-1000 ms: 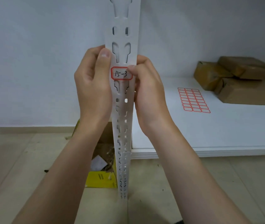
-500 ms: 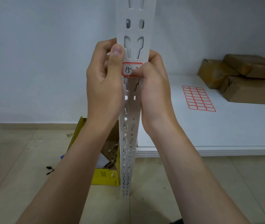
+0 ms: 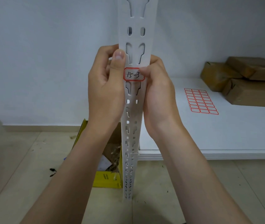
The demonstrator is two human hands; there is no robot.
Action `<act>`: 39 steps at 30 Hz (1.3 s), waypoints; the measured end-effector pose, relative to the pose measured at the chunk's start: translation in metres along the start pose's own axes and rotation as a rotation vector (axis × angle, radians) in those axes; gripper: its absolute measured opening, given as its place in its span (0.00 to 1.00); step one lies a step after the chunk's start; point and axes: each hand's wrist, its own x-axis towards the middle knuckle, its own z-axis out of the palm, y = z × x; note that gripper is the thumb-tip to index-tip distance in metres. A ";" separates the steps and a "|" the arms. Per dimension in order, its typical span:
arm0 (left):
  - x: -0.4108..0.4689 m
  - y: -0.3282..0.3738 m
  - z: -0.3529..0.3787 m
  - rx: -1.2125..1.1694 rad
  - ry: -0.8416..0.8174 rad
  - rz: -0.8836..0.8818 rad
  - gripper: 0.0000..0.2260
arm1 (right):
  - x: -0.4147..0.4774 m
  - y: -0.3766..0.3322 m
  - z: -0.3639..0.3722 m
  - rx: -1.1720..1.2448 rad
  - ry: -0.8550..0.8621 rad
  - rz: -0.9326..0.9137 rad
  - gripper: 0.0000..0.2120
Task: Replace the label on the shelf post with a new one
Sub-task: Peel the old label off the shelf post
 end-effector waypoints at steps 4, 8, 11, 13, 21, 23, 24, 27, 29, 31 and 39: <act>-0.001 0.003 0.000 0.013 -0.006 -0.005 0.08 | -0.002 -0.002 -0.002 -0.023 -0.010 0.012 0.16; 0.000 0.005 -0.002 0.026 -0.012 -0.008 0.08 | -0.004 -0.002 -0.002 -0.069 -0.014 0.021 0.13; 0.000 0.005 -0.002 0.041 -0.019 -0.012 0.09 | -0.003 -0.001 -0.002 0.008 -0.019 0.025 0.17; -0.001 0.005 -0.003 0.049 -0.016 -0.007 0.09 | -0.002 -0.001 -0.002 0.039 -0.009 0.031 0.19; 0.000 0.005 -0.003 0.058 -0.009 -0.005 0.09 | -0.002 -0.001 0.001 0.014 0.001 0.029 0.17; 0.000 0.005 -0.002 0.051 -0.006 -0.006 0.09 | -0.001 -0.001 0.001 0.023 0.000 0.034 0.19; 0.000 0.005 -0.002 0.047 -0.006 -0.006 0.09 | 0.000 -0.001 0.001 0.028 0.002 0.036 0.19; 0.000 0.004 -0.002 0.045 -0.004 -0.013 0.09 | 0.001 0.000 0.000 0.036 0.011 0.037 0.19; 0.000 0.004 -0.002 0.048 -0.005 -0.012 0.09 | 0.001 -0.001 0.000 0.031 0.016 0.037 0.20; 0.000 0.005 -0.002 0.048 -0.006 -0.007 0.09 | 0.001 -0.002 0.000 0.024 0.017 0.043 0.22; -0.001 0.005 -0.002 0.031 -0.007 -0.014 0.08 | 0.001 -0.001 -0.001 0.013 0.009 0.035 0.22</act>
